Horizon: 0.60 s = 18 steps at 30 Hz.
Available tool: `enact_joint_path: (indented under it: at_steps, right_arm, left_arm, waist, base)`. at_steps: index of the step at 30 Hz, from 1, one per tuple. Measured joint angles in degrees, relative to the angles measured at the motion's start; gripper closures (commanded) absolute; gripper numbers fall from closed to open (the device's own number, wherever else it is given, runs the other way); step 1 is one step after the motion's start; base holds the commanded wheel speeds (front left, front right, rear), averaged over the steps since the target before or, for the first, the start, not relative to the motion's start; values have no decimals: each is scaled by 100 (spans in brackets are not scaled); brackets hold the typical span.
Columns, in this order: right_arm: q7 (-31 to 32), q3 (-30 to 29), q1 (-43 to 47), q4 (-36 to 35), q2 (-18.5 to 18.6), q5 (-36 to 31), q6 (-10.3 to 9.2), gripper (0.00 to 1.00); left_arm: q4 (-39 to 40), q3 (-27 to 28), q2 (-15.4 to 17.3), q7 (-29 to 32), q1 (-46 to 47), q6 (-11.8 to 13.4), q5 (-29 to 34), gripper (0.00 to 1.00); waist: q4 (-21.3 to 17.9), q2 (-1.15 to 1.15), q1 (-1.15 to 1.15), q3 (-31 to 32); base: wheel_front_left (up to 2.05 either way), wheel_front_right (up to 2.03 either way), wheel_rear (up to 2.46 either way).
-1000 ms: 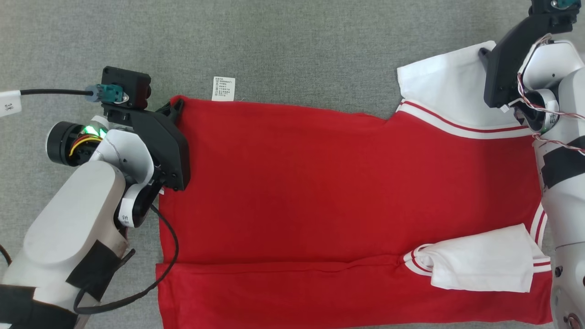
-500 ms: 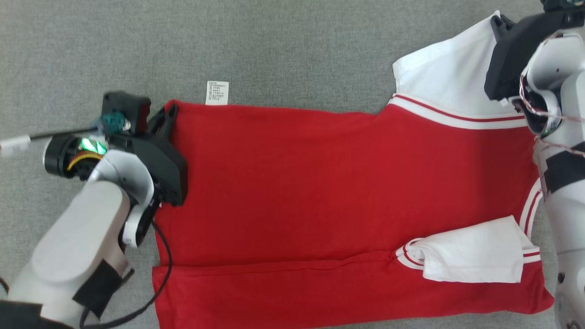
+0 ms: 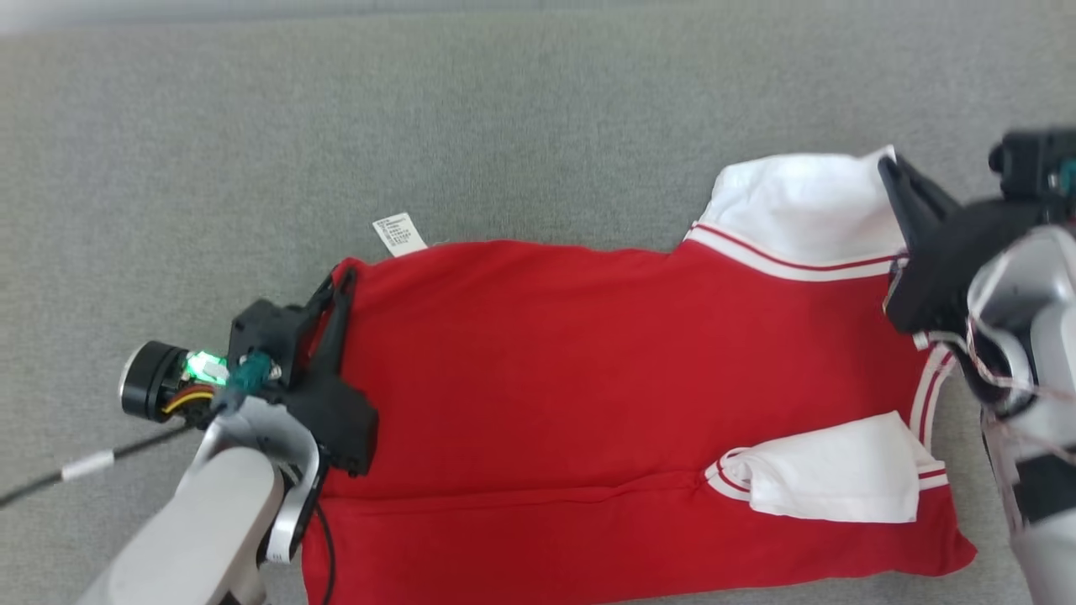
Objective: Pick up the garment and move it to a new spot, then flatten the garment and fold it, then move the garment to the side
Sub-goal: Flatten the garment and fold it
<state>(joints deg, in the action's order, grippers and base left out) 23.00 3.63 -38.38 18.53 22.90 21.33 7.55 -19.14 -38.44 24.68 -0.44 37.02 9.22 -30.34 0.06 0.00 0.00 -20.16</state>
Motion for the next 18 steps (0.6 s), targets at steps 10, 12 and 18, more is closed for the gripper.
enact_joint_path:
  at_steps: [10, 12, 18]
  right_arm:
    - [-23, -450, 1739, -1489, -83, 158, 0, 100]
    - [31, -597, 2012, -1678, -76, 192, 0, 100]
    - [439, -838, 2862, -2129, -80, 289, 0, 100]
  left_arm:
    - [157, -110, 52, -943, -650, 253, 264, 100]
    - [189, -93, 59, -1081, -805, 303, 263, 100]
    - [125, -60, 137, -1240, -1290, 341, 168, 100]
  waist:
    - [-103, 0, -1, 535]
    - [-127, 0, -1, 585]
    - [-164, 0, -1, 663]
  base:
    - [0, 0, 0]
    - [0, 0, 0]
    - [0, 0, 0]
